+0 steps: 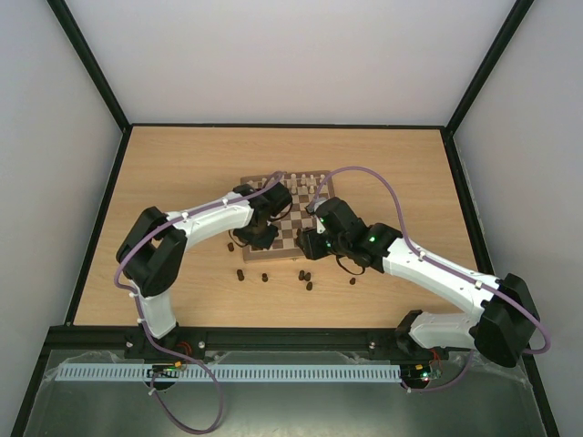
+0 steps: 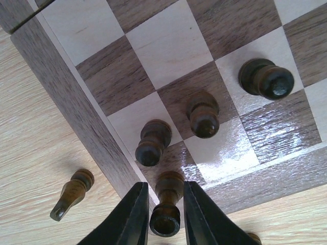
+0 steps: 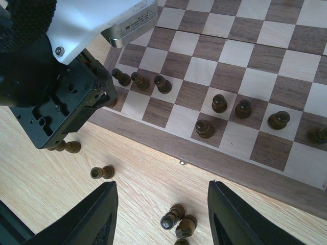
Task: Set up the chess pieces on the board
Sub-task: Place the chess piece on the chessboard, then pick up the chess piece at the center of the board.
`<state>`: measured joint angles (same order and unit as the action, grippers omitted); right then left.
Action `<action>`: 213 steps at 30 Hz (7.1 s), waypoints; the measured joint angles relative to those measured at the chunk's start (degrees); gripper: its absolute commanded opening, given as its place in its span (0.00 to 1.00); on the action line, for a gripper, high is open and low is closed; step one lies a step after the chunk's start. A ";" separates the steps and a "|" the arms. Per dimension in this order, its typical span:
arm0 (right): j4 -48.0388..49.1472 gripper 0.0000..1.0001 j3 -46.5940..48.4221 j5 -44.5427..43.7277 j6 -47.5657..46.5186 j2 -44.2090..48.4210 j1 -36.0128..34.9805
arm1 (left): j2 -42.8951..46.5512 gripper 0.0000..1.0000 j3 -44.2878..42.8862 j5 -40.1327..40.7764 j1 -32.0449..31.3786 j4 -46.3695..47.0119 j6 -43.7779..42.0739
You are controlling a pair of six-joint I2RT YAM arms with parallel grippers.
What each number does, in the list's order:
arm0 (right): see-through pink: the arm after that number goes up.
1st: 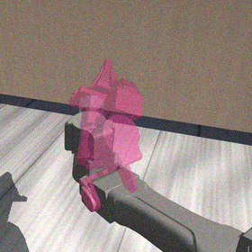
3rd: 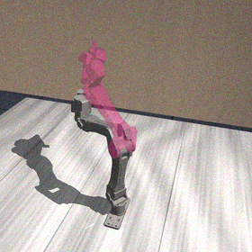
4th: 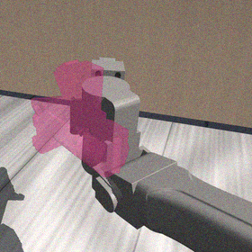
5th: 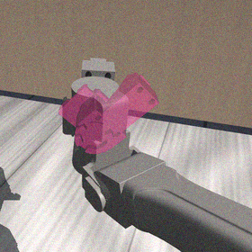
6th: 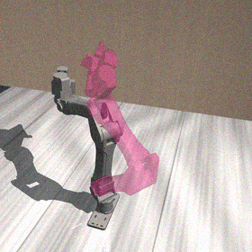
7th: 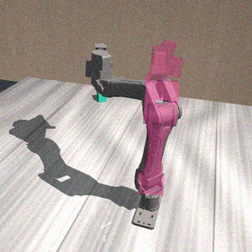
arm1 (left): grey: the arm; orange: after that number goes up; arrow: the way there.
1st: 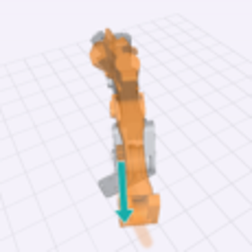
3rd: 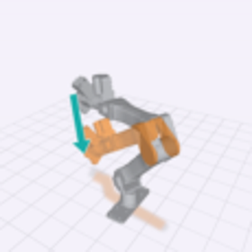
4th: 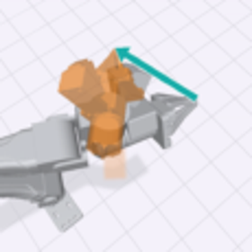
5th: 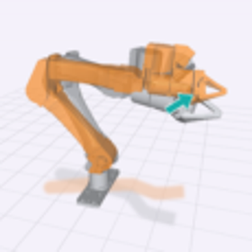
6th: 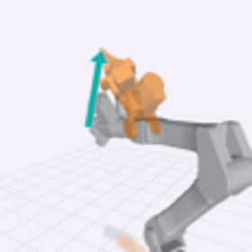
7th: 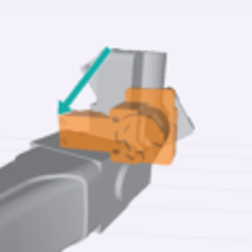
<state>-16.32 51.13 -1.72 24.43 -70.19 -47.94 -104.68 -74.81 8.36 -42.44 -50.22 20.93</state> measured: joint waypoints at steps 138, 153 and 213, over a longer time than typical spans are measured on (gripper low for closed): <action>-5.75 0.23 1.11 -9.38 3.98 -17.77 -12.11 | 62.38 0.99 38.36 9.84 -5.55 29.68 18.53; -6.25 0.30 1.42 -9.75 4.11 -17.81 -12.15 | 62.36 1.00 39.21 9.81 -5.55 29.81 18.53; -7.63 0.09 4.02 -10.40 4.04 -19.28 -13.11 | 62.84 0.99 40.06 9.42 -5.55 30.25 19.17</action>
<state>-23.94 55.16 -12.12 28.47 -89.47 -61.06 -41.85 -34.74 17.78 -47.99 -19.97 40.10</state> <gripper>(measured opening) 0.105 0.994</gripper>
